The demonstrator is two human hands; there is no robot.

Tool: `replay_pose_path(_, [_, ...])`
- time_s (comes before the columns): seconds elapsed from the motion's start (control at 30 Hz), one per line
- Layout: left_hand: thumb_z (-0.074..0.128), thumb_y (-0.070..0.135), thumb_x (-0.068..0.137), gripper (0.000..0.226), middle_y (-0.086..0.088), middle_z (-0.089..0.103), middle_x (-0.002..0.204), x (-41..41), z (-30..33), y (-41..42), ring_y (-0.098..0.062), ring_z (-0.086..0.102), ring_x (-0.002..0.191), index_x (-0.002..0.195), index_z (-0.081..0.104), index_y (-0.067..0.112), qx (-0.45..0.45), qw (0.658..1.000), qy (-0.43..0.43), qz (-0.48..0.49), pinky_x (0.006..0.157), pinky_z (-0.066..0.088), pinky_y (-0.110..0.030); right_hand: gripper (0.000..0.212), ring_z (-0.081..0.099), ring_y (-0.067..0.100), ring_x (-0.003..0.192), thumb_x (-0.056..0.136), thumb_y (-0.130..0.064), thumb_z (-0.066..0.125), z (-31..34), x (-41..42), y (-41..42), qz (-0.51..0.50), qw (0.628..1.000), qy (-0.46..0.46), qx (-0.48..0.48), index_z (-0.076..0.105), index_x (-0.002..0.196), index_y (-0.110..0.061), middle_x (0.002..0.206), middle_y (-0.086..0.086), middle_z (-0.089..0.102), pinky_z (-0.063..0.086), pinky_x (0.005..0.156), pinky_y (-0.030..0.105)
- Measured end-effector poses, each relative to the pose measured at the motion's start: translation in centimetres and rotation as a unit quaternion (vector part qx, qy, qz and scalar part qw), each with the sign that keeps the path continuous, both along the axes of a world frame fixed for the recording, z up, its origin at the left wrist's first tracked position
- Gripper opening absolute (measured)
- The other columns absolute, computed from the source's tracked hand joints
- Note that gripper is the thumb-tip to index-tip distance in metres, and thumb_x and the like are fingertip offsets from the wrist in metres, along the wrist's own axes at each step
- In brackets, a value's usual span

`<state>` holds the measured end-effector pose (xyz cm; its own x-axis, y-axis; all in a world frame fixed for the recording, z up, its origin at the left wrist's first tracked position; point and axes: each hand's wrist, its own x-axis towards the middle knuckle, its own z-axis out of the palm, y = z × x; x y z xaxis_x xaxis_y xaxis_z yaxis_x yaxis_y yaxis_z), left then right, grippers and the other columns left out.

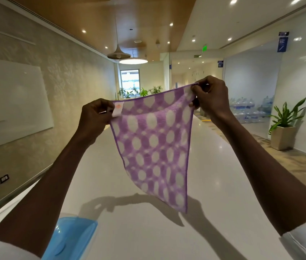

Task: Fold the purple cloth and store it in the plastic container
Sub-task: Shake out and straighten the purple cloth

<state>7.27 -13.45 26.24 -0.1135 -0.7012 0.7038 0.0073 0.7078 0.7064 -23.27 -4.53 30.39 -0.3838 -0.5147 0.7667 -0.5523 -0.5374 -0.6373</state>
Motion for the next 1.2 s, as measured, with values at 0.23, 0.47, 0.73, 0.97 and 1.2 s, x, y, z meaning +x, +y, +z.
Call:
replay_pose_path(0.23, [0.058,0.016,0.084,0.023,0.005,0.077,0.097,1.3,1.5,0.4,-0.011,0.071,0.087,0.097,0.076,0.022,0.049,0.995,-0.017,-0.081,0.068,0.057,-0.022,0.016,0.063,0.024,0.050,0.091,-0.005,0.062,0.2,-0.8,1.0,0.061,0.998,0.009,0.020,0.067,0.102,0.005,0.079,0.016,0.068,0.046,0.040,0.021])
replay_pose_path(0.47, [0.074,0.011,0.079,0.012,0.000,0.079,0.091,1.9,0.4,-0.1,-0.014,0.073,0.085,0.089,0.077,0.019,0.054,0.995,-0.005,-0.086,0.076,0.060,-0.028,0.017,0.063,0.026,0.057,0.091,-0.005,0.063,-0.6,-1.2,1.6,0.103,0.993,0.013,0.061,0.069,0.103,0.006,0.082,0.020,0.068,0.053,0.047,0.023])
replay_pose_path(0.73, [0.081,0.023,0.066,0.026,-0.003,0.078,0.096,3.3,0.4,0.0,-0.020,0.074,0.091,0.091,0.076,0.018,0.046,0.992,-0.011,-0.118,0.075,0.059,-0.031,0.014,0.063,0.019,0.049,0.089,-0.006,0.065,-0.8,-1.8,2.0,0.126,0.990,0.023,0.064,0.071,0.096,0.004,0.069,0.012,0.068,0.049,0.046,0.026])
replay_pose_path(0.97, [0.081,0.022,0.068,0.021,0.000,0.078,0.096,4.7,2.0,0.2,-0.017,0.074,0.093,0.089,0.077,0.021,0.029,0.984,-0.023,-0.175,0.074,0.060,-0.027,0.007,0.059,0.016,0.046,0.085,-0.006,0.069,1.4,-2.7,3.8,0.244,0.968,0.009,0.052,0.073,0.081,-0.010,0.060,0.001,0.069,0.043,0.042,0.020])
replay_pose_path(1.2, [0.068,0.012,0.074,0.017,0.006,0.077,0.078,3.4,3.6,-0.6,0.000,0.068,0.059,0.081,0.080,0.021,0.123,0.970,0.005,-0.212,0.054,0.052,-0.011,0.014,0.034,0.002,0.035,0.090,-0.009,0.058,2.4,-2.7,2.3,0.327,0.909,-0.205,0.158,0.066,0.078,-0.009,0.047,-0.007,0.048,0.024,0.030,0.012])
